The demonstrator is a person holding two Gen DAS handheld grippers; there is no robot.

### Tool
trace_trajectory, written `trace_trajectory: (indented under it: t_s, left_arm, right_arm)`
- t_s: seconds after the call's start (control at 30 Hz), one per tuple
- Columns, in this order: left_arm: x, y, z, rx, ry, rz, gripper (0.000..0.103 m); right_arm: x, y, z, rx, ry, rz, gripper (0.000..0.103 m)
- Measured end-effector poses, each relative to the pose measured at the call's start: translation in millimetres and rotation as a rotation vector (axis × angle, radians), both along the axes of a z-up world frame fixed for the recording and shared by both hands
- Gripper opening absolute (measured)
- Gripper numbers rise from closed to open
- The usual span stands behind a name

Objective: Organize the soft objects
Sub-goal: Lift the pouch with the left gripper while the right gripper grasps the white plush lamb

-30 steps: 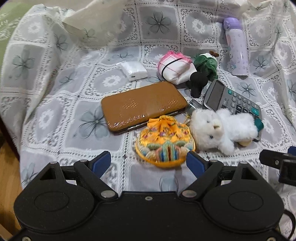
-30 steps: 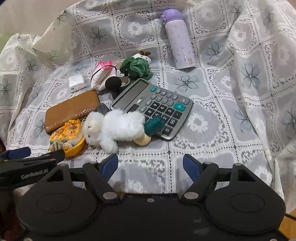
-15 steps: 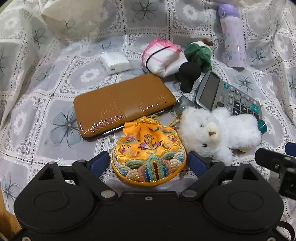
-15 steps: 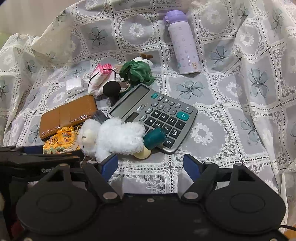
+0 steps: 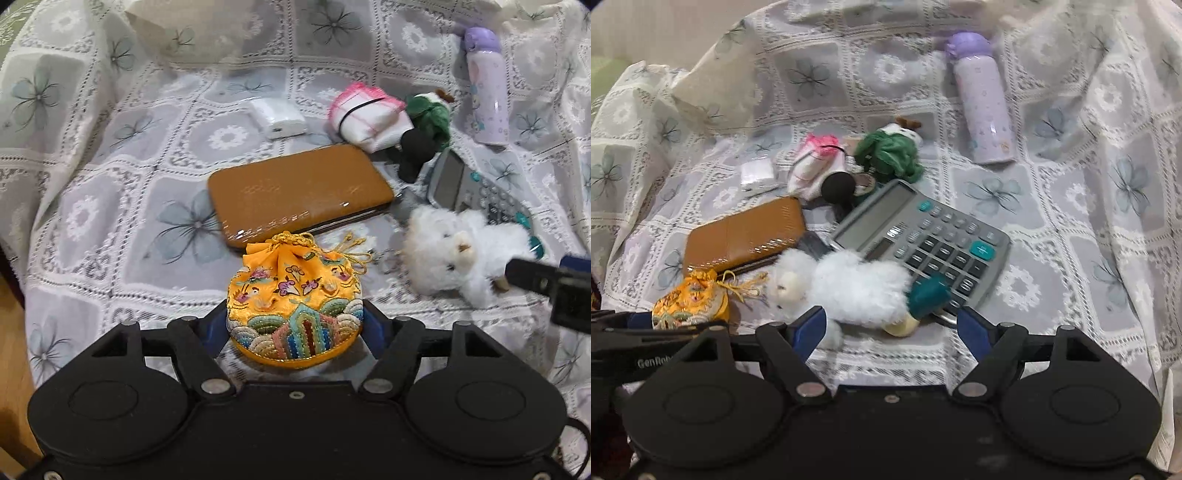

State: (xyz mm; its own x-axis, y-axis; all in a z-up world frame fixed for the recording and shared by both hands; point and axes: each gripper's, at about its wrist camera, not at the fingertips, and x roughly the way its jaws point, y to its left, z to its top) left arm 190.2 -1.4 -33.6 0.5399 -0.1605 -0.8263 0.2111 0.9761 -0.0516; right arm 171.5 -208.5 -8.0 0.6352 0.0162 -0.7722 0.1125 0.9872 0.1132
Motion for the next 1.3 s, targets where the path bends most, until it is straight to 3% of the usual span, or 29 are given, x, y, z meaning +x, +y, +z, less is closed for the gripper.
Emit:
trace_trajectory:
  t_s: [0.3, 0.53, 0.73, 0.83, 0.9, 0.93, 0.97, 1.2, 1.3]
  left_arm:
    - [6.9, 4.4, -12.0, -0.001, 0.019, 0.016, 0.070]
    - [9.6, 7.9, -16.0, -0.024, 0.029, 0.004, 0.073]
    - [9.3, 9.3, -17.3, -0.039, 0.025, 0.002, 0.074]
    - [9.6, 11.5, -17.1, -0.053, 0.027, 0.003, 0.075]
    - [9.7, 11.7, -17.2, -0.058, 0.028, 0.005, 0.075]
    - [9.7, 11.7, -17.2, -0.059, 0.027, 0.006, 0.075]
    - [9.6, 11.6, -17.1, -0.059, 0.027, 0.007, 0.075]
    - [10.1, 12.4, -16.8, -0.070, 0.031, 0.017, 0.076]
    - [10.5, 12.2, -17.2, -0.069, 0.032, 0.017, 0.076]
  right_arm:
    - [20.8, 37.0, -0.3, -0.140, -0.060, 0.168, 0.086]
    - [38.5, 42.4, -17.9, -0.169, -0.012, 0.220, 0.093]
    - [45.5, 38.2, -22.5, -0.142, 0.007, 0.233, 0.092]
    - [47.2, 36.0, -21.7, -0.103, 0.019, 0.260, 0.078]
    - [44.5, 37.8, -17.8, -0.097, 0.012, 0.280, 0.062]
    - [43.9, 37.7, -16.2, -0.072, 0.017, 0.290, 0.044]
    - [42.0, 37.7, -13.7, -0.045, 0.021, 0.291, 0.040]
    - [26.8, 33.0, -11.3, -0.018, 0.037, 0.244, 0.039]
    - [16.0, 33.3, -10.9, -0.054, 0.020, 0.255, 0.050]
